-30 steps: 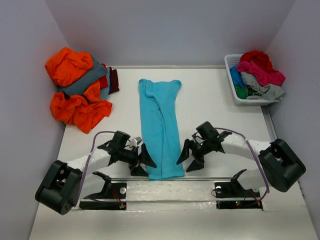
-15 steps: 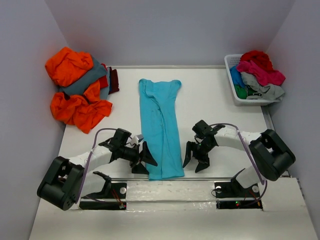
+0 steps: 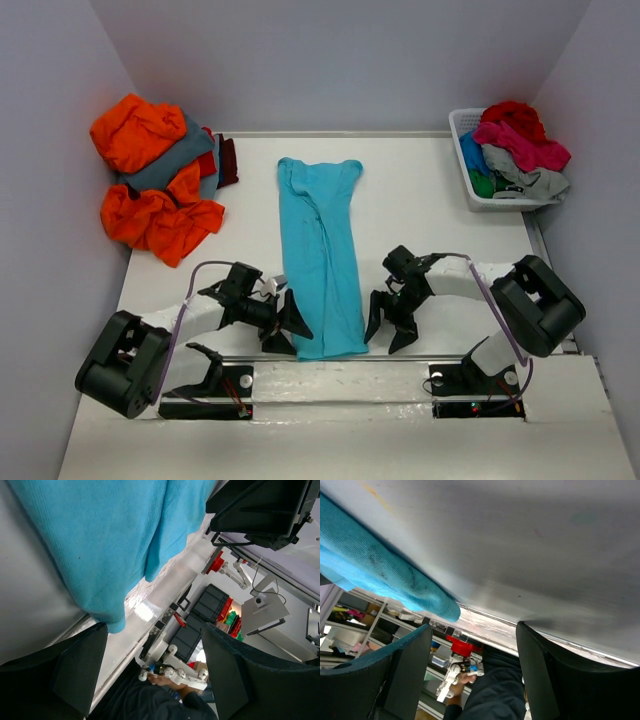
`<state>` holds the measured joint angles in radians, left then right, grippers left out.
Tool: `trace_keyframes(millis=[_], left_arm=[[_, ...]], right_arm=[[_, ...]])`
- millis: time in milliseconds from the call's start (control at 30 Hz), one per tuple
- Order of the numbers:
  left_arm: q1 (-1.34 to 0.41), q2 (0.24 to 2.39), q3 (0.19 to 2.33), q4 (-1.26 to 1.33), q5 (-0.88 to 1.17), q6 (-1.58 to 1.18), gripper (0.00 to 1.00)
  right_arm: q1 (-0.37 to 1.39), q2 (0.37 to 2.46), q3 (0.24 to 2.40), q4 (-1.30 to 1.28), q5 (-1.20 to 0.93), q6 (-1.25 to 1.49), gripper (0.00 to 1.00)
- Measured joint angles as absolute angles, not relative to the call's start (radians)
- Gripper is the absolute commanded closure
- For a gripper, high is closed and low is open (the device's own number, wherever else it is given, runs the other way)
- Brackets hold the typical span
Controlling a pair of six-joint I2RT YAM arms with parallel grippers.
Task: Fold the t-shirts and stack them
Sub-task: Pick up the rectangle-folded T-shirt from the center of the board.
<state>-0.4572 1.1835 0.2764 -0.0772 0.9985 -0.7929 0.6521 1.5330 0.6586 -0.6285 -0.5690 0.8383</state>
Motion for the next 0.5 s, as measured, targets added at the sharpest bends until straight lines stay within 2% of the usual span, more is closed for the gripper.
trace_keyframes(millis=[267,500], left_arm=[[-0.457,1.188,0.265,-0.041,1.023,-0.759,0.13],[-0.457,1.117,0.213,0.094,1.041,-0.851,0.13]], right_arm=[[0.656,1.524,0.643,-0.594,-0.589,0.841,0.26],[0.656,1.512,0.624,-0.547,-0.612,0.854,0.26]])
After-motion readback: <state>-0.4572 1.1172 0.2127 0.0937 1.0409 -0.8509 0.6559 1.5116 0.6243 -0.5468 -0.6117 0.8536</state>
